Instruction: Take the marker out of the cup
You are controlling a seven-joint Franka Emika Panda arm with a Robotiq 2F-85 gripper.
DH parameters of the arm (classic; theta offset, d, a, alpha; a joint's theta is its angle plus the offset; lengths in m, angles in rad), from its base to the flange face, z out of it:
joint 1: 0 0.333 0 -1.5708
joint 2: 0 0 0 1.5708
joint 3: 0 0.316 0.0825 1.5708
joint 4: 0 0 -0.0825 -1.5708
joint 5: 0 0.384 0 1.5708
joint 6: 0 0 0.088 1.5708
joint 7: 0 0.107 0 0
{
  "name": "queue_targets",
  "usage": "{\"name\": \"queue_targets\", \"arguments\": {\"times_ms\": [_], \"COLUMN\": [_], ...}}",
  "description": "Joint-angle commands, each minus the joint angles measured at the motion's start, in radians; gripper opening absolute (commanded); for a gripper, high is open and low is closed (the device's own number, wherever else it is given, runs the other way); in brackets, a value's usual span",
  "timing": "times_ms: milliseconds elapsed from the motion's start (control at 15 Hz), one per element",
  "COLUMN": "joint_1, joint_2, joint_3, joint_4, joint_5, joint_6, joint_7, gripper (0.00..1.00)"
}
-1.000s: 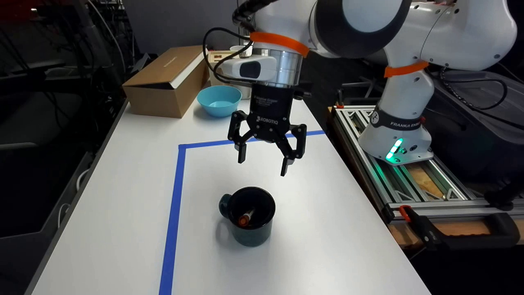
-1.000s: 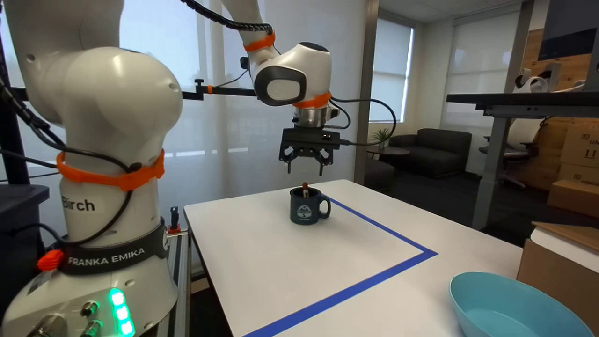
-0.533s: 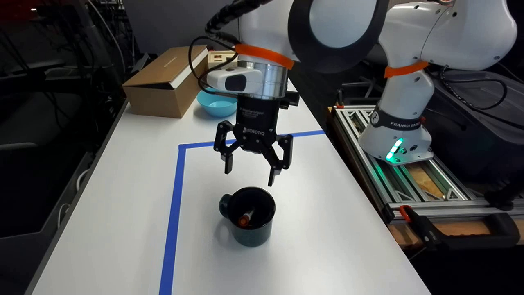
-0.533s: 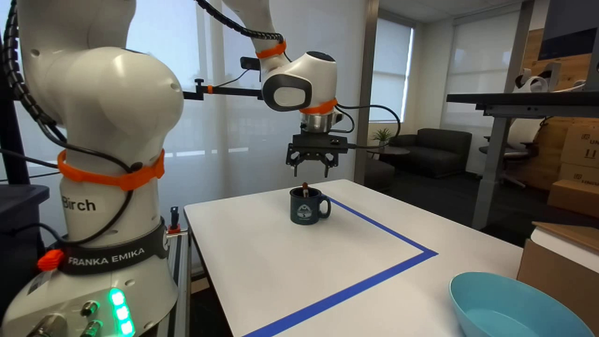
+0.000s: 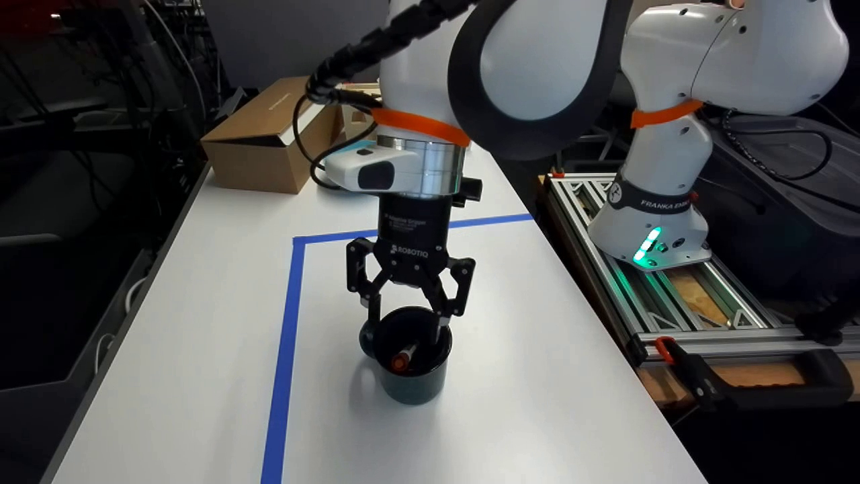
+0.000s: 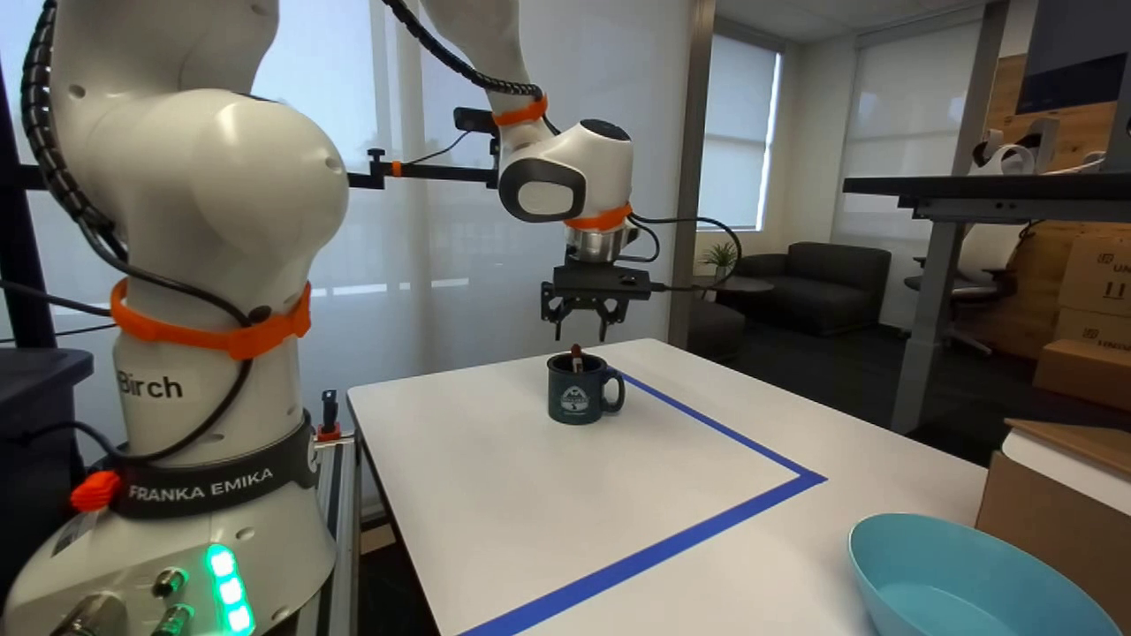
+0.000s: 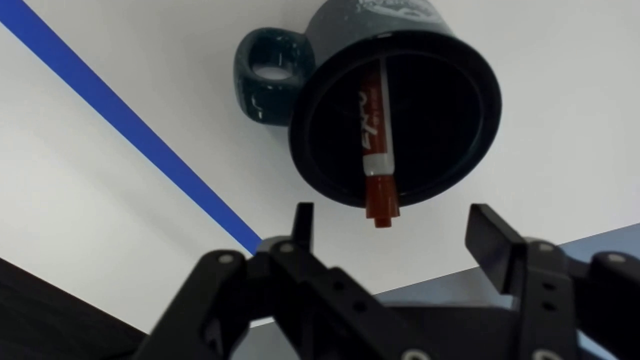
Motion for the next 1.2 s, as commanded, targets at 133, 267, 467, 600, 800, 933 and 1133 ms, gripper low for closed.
{"name": "queue_targets", "arguments": {"times_ms": [133, 267, 467, 600, 800, 933, 1133], "joint_1": [-0.005, -0.008, -0.01, -0.011, -0.012, -0.014, -0.022], "joint_2": [0.061, 0.069, 0.078, 0.082, 0.086, 0.091, 0.104], "joint_3": [0.025, 0.026, 0.027, 0.027, 0.028, 0.026, 0.024], "joint_4": [0.038, 0.037, 0.039, 0.04, 0.039, 0.037, 0.039], "joint_5": [0.06, 0.067, 0.077, 0.081, 0.086, 0.09, 0.098], "joint_6": [-0.012, -0.014, -0.015, -0.016, -0.012, -0.007, -0.004], "joint_7": [-0.044, -0.048, -0.056, -0.06, -0.065, -0.067, -0.08], "gripper": [0.73, 0.67, 0.61, 0.6, 0.55, 0.56, 0.55]}}
